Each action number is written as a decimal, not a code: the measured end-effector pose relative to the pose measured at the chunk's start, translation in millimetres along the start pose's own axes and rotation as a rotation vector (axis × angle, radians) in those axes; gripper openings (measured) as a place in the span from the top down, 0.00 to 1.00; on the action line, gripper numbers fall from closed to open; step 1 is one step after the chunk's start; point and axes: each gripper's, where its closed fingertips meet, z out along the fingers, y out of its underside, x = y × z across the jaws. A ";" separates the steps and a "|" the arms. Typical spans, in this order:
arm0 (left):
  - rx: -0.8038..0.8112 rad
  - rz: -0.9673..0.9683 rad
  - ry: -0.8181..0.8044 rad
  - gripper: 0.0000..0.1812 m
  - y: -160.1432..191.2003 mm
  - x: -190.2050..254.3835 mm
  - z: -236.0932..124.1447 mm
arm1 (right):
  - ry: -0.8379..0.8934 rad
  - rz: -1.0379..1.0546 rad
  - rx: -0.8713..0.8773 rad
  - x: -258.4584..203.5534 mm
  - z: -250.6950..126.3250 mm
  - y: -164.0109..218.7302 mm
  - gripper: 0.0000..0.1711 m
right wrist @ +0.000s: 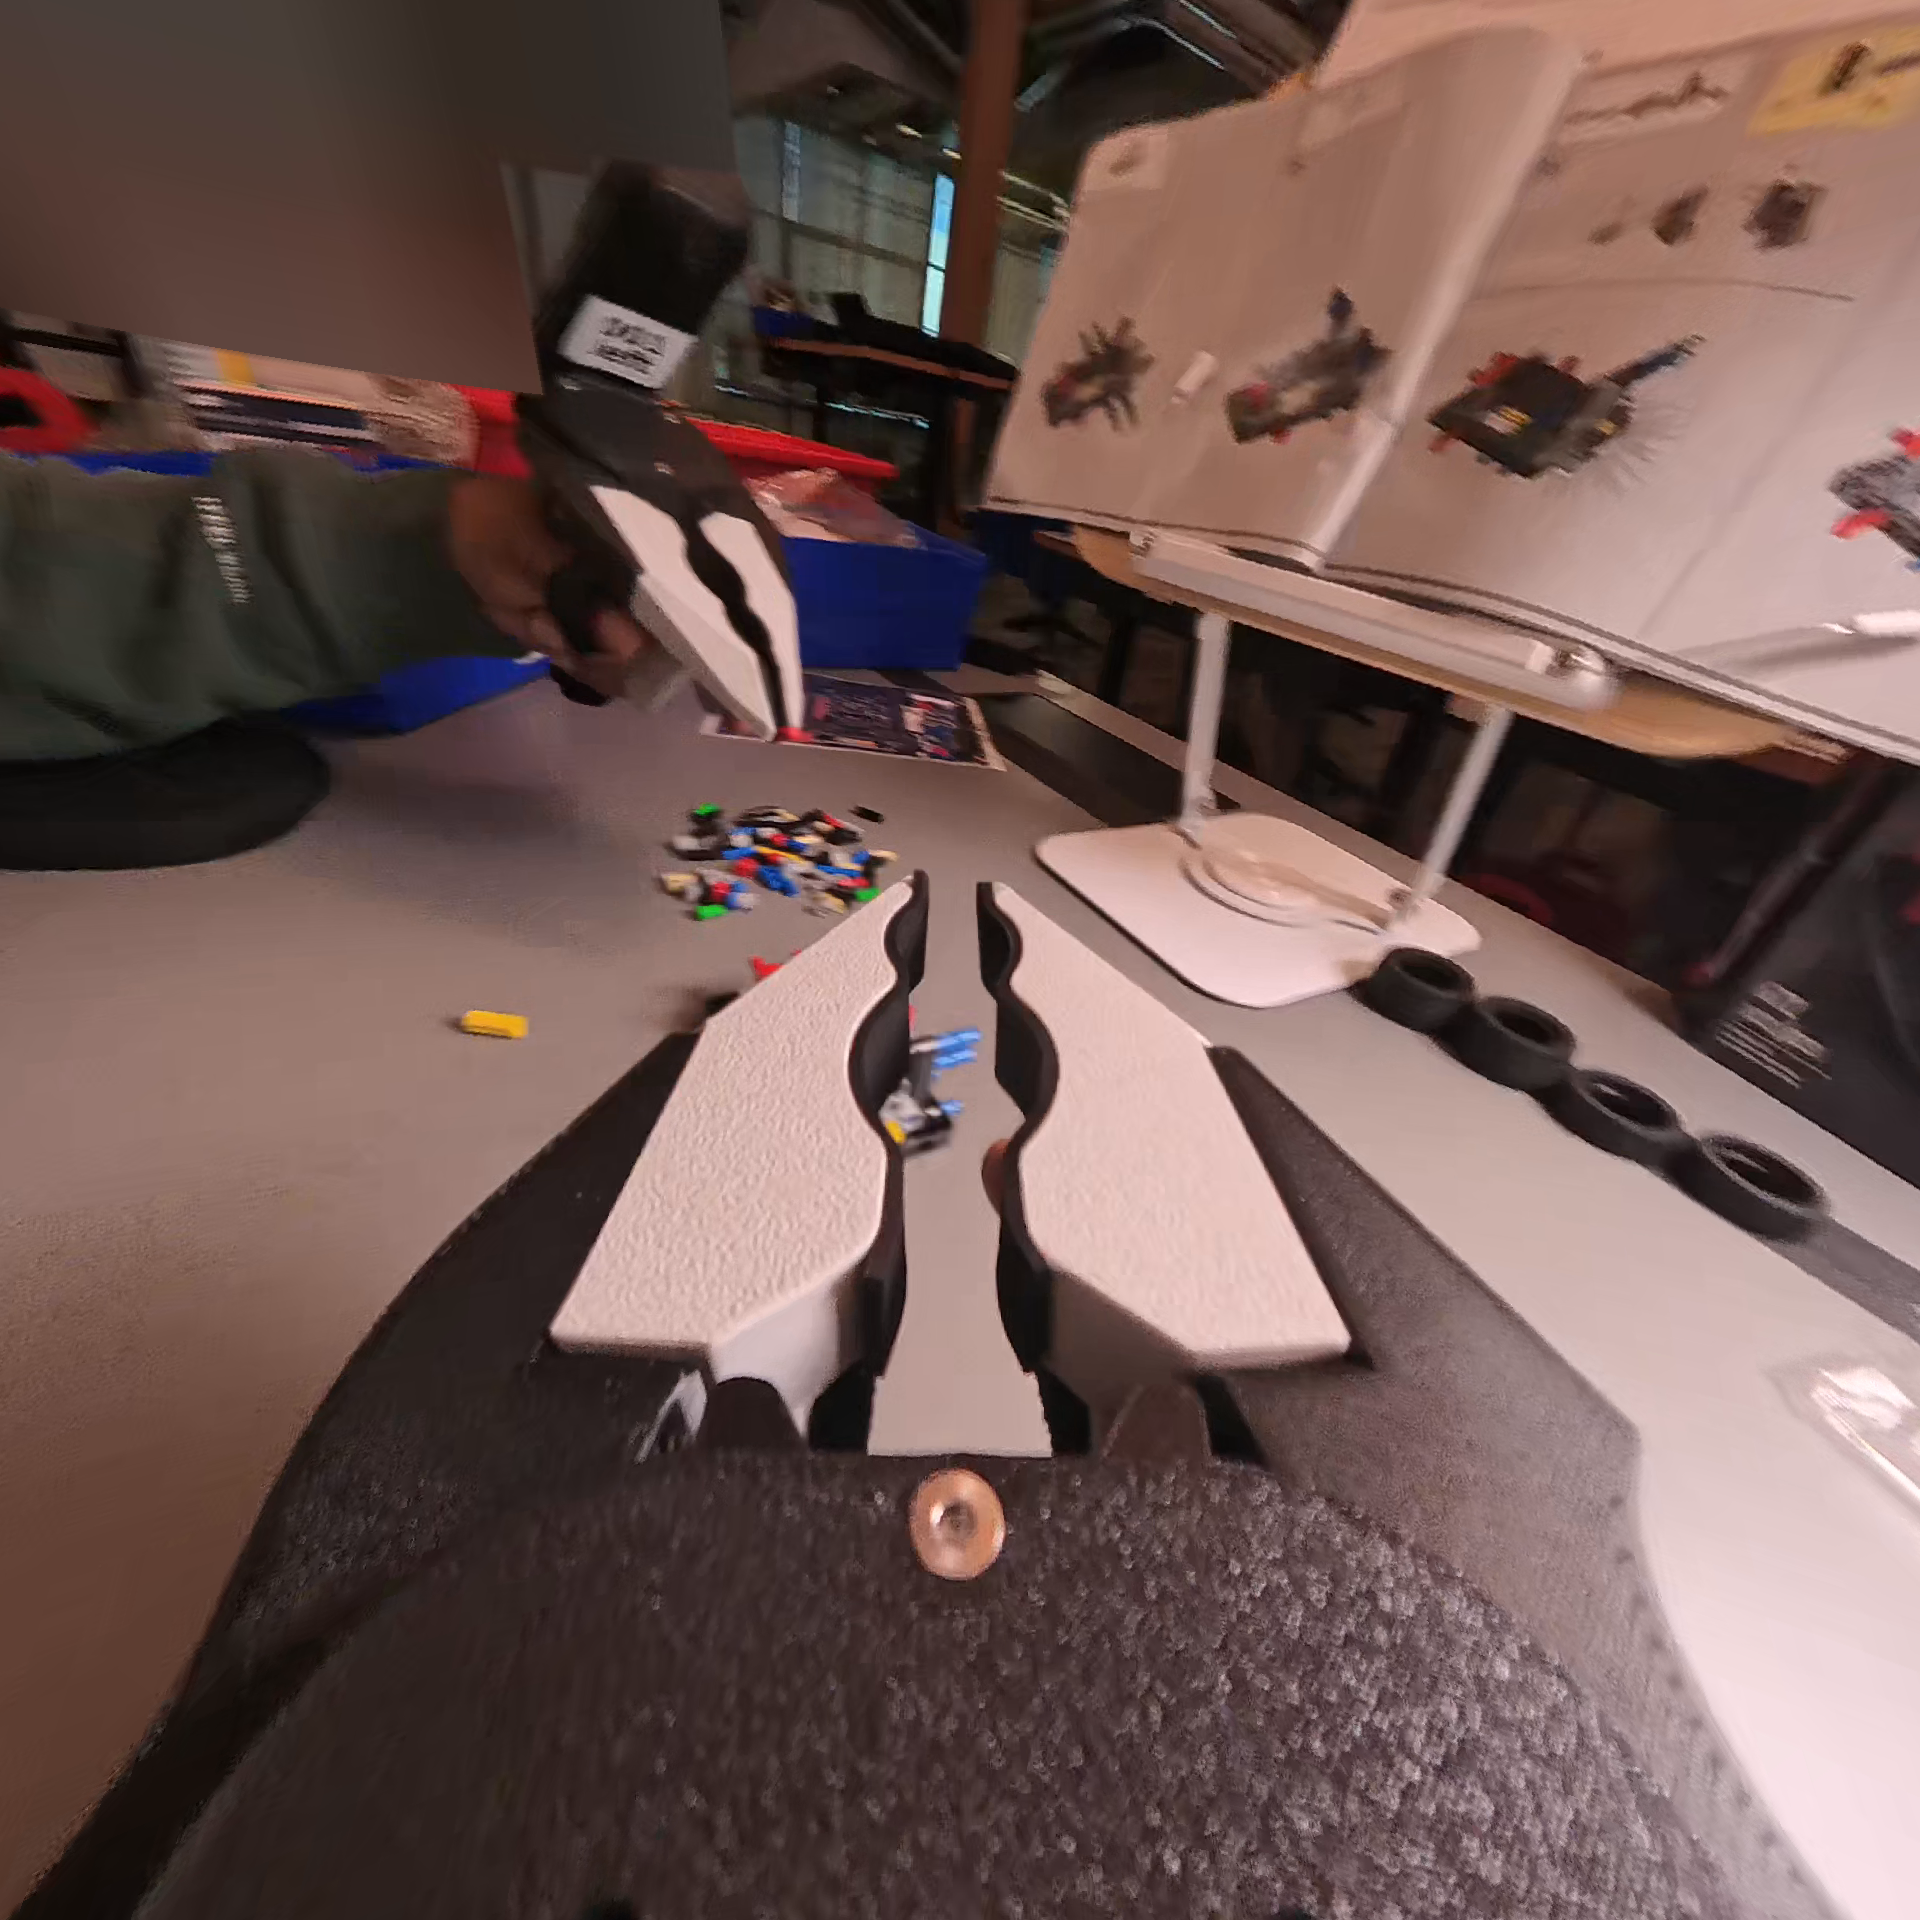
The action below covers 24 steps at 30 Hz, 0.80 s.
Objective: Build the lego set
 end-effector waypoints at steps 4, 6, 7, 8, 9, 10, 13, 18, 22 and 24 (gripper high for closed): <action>0.027 -0.096 0.251 0.99 -8.5 68.9 27.7 | -0.225 -0.111 0.016 -62.1 7.8 -7.4 0.92; 0.002 -0.122 0.322 0.99 -4.6 88.7 37.4 | -0.285 -0.193 -0.018 -83.8 11.1 -2.0 0.90; -0.009 -0.130 0.346 0.99 -2.7 96.0 40.6 | -0.308 -0.230 -0.037 -92.6 12.1 1.5 0.89; -0.023 -0.131 0.355 0.99 -0.6 101.0 43.0 | -0.325 -0.259 -0.051 -99.8 12.7 4.4 0.89; -0.036 -0.128 0.356 0.99 1.9 104.3 45.2 | -0.342 -0.280 -0.060 -106.3 12.9 6.4 0.89; -0.045 -0.127 0.359 0.99 3.7 107.7 46.5 | -0.351 -0.295 -0.067 -110.9 13.3 7.6 0.89; -0.057 -0.132 0.375 0.99 7.0 116.9 49.0 | -0.365 -0.337 -0.087 -119.8 15.1 11.5 0.91; -0.081 -0.105 0.378 0.99 12.3 125.9 52.0 | -0.398 -0.356 -0.089 -129.6 14.0 13.9 0.96; -0.083 -0.114 0.395 0.99 14.2 128.3 53.0 | -0.423 -0.362 -0.099 -132.6 11.9 16.4 0.98; -0.076 -0.125 0.400 0.99 14.3 127.7 53.5 | -0.426 -0.355 -0.104 -132.4 11.7 17.1 0.98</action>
